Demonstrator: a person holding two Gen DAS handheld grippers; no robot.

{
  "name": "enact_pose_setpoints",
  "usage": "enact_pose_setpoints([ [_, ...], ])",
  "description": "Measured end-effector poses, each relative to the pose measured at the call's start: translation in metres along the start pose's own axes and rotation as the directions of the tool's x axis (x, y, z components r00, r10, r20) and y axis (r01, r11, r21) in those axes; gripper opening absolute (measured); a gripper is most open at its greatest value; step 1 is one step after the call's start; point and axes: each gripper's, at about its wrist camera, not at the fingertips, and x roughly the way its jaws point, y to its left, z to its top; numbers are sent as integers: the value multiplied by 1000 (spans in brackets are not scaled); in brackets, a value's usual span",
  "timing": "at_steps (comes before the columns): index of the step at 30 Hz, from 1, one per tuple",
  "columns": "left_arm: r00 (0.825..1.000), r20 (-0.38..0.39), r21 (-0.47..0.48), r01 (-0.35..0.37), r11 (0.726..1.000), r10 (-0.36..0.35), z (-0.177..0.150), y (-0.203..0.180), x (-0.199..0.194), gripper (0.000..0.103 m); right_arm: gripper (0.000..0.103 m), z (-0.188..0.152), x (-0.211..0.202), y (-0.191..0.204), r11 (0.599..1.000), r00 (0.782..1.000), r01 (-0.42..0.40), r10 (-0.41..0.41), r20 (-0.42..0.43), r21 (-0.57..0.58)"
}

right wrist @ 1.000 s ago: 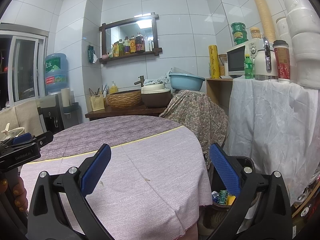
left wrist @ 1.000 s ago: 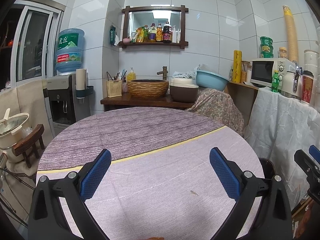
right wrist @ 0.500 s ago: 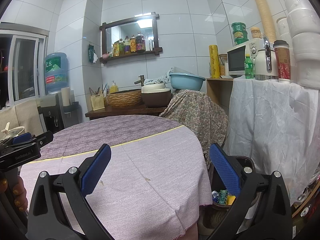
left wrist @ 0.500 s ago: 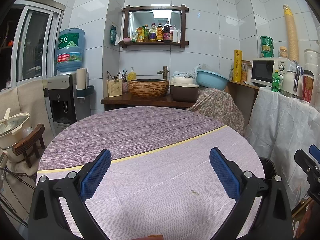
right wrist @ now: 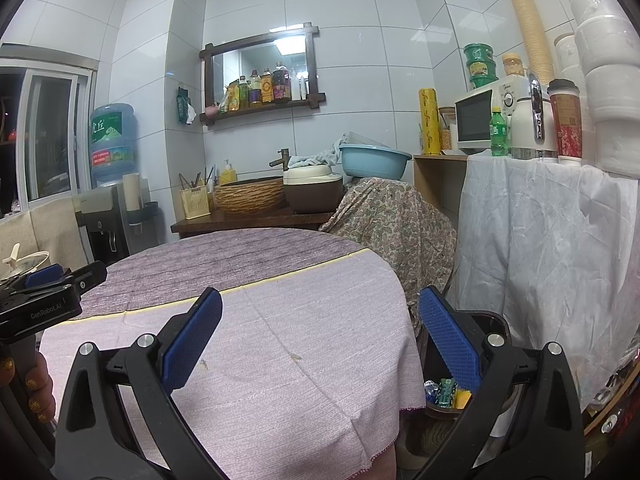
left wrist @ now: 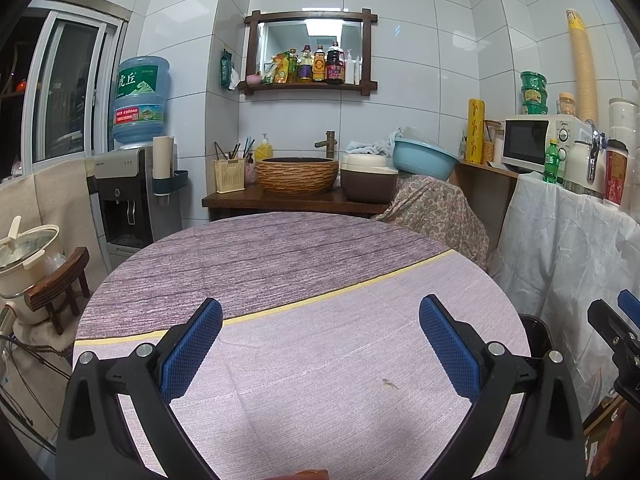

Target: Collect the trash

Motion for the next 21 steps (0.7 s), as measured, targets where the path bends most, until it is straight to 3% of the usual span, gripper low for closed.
enact_pose_setpoints([
  [21, 1000, -2, 1, 1, 1000, -1, -2, 1, 0, 98, 97, -1, 2, 0, 1000, 1000, -2, 2, -3, -1],
])
